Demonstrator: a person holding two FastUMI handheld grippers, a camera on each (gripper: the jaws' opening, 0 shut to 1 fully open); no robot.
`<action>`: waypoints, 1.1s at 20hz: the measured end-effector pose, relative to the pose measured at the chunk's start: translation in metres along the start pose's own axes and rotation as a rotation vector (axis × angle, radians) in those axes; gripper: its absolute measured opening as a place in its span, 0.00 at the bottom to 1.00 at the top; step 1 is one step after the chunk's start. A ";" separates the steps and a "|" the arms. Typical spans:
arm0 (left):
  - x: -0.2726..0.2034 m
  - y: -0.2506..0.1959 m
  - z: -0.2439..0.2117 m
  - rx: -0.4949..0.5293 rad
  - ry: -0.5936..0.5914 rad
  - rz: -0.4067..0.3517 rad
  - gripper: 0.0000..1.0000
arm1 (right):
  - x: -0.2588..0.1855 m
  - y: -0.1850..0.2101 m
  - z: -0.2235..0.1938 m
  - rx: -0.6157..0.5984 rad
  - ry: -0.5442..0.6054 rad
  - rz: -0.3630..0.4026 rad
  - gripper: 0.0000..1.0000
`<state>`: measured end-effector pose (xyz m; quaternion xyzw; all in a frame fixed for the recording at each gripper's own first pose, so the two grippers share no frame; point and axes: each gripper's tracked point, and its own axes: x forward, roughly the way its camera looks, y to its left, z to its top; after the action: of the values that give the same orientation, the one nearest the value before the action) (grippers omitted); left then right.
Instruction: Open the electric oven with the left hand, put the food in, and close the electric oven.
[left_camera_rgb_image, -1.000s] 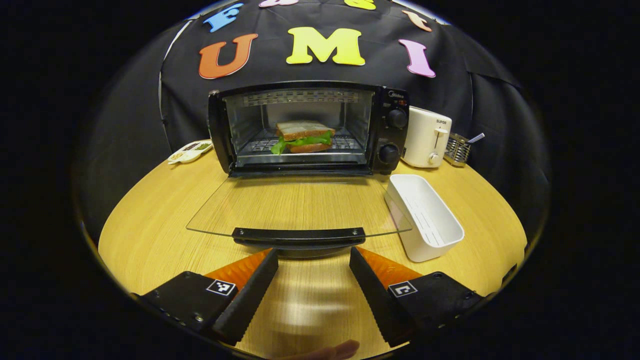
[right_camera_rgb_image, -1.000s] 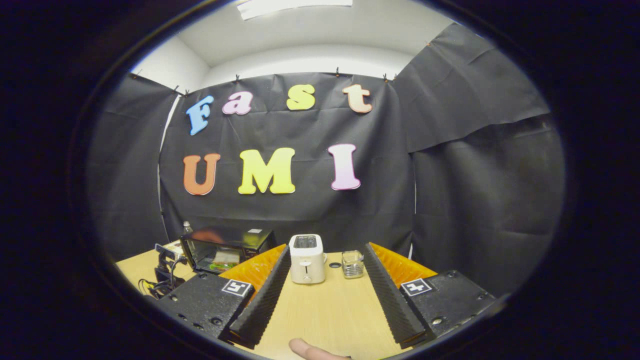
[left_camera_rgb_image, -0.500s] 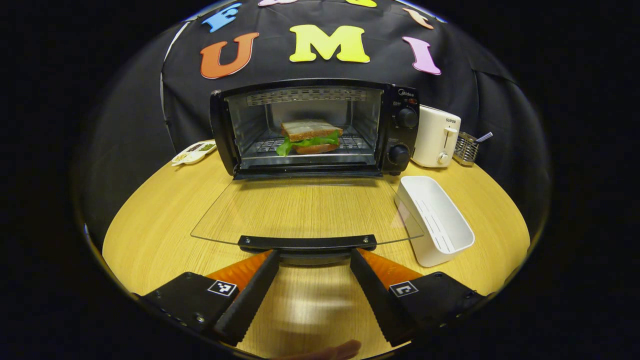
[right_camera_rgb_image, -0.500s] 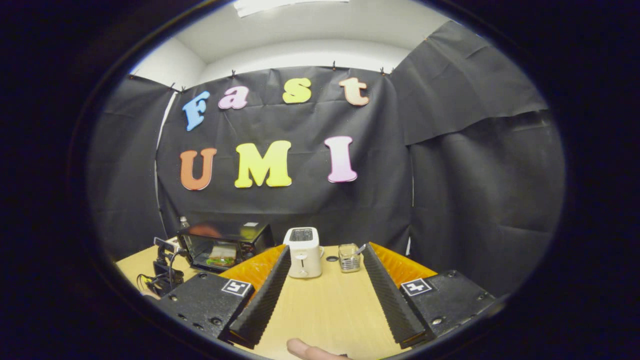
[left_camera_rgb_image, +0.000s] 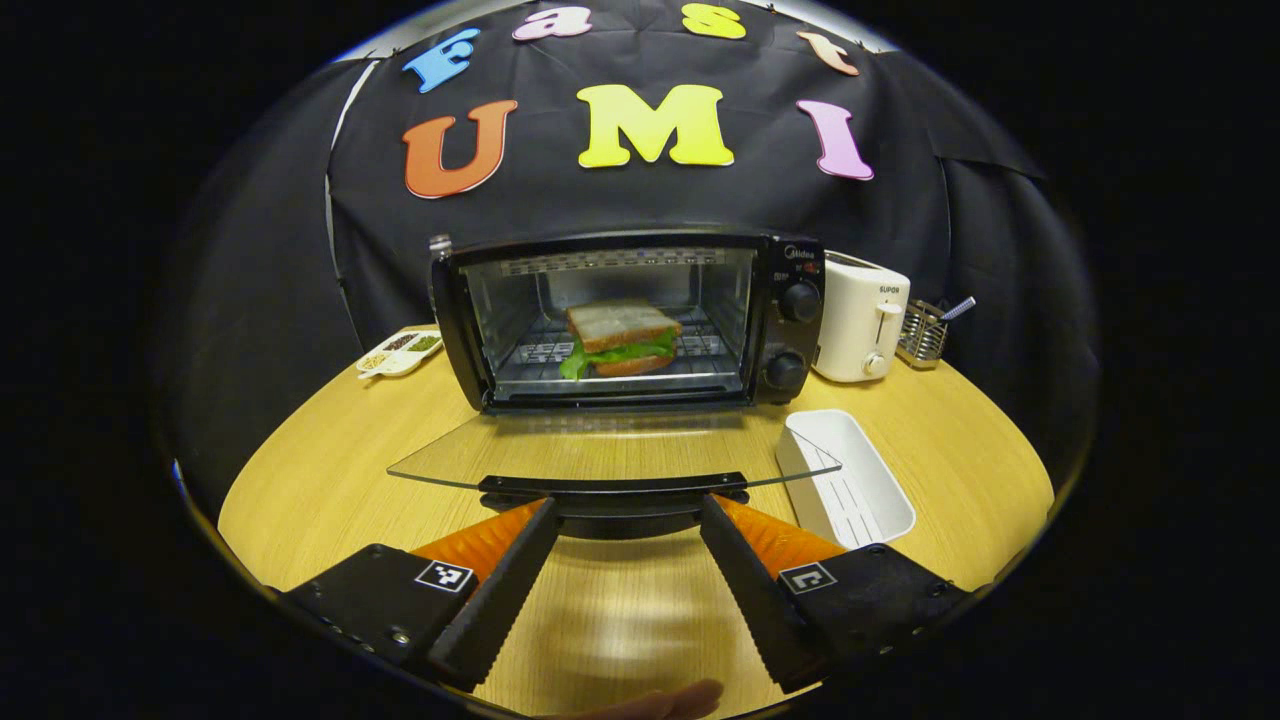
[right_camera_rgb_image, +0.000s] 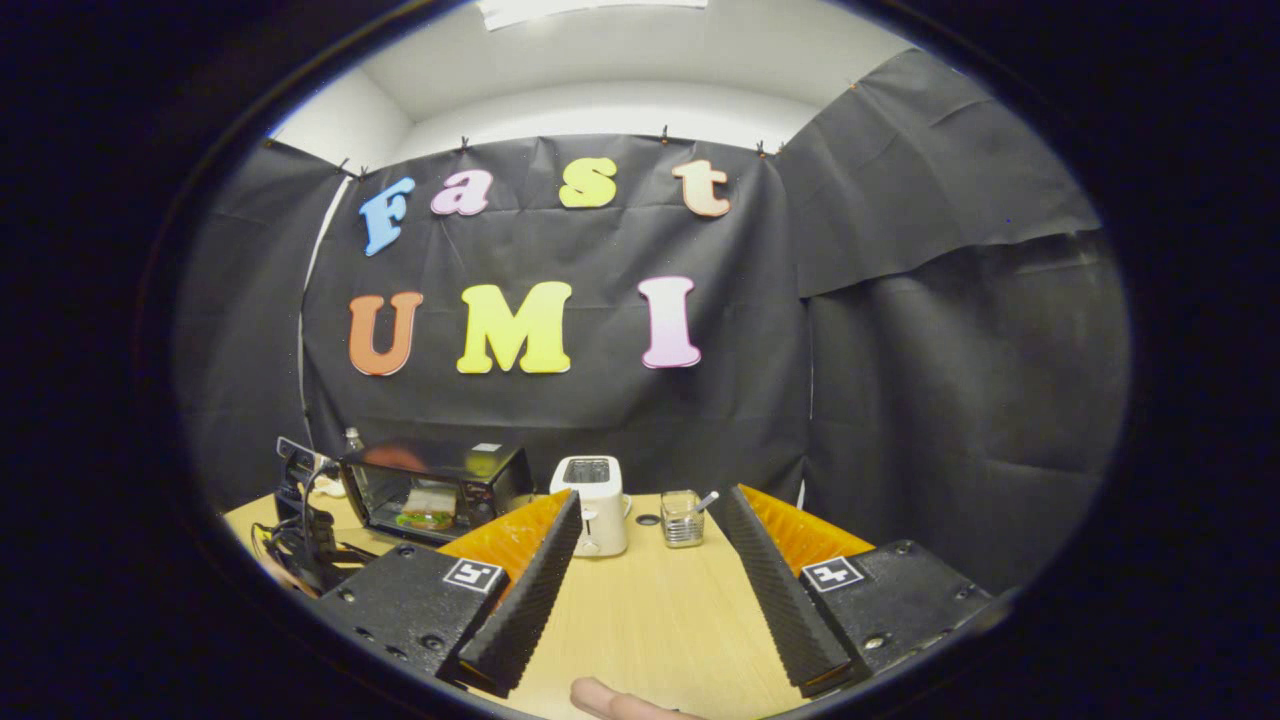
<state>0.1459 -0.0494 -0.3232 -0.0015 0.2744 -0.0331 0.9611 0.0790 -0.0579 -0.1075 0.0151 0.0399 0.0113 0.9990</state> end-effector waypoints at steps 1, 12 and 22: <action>0.000 0.001 0.004 0.003 -0.013 0.000 0.95 | 0.000 0.001 0.000 0.000 0.002 0.004 0.94; 0.002 0.006 0.064 0.055 -0.142 0.034 0.98 | -0.005 -0.007 -0.002 -0.010 0.001 -0.010 0.94; 0.032 0.022 0.136 -0.022 -0.282 0.060 0.95 | -0.011 -0.013 -0.002 -0.011 -0.011 -0.026 0.94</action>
<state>0.2465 -0.0320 -0.2249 -0.0082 0.1367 -0.0007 0.9906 0.0684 -0.0708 -0.1095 0.0091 0.0343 -0.0014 0.9994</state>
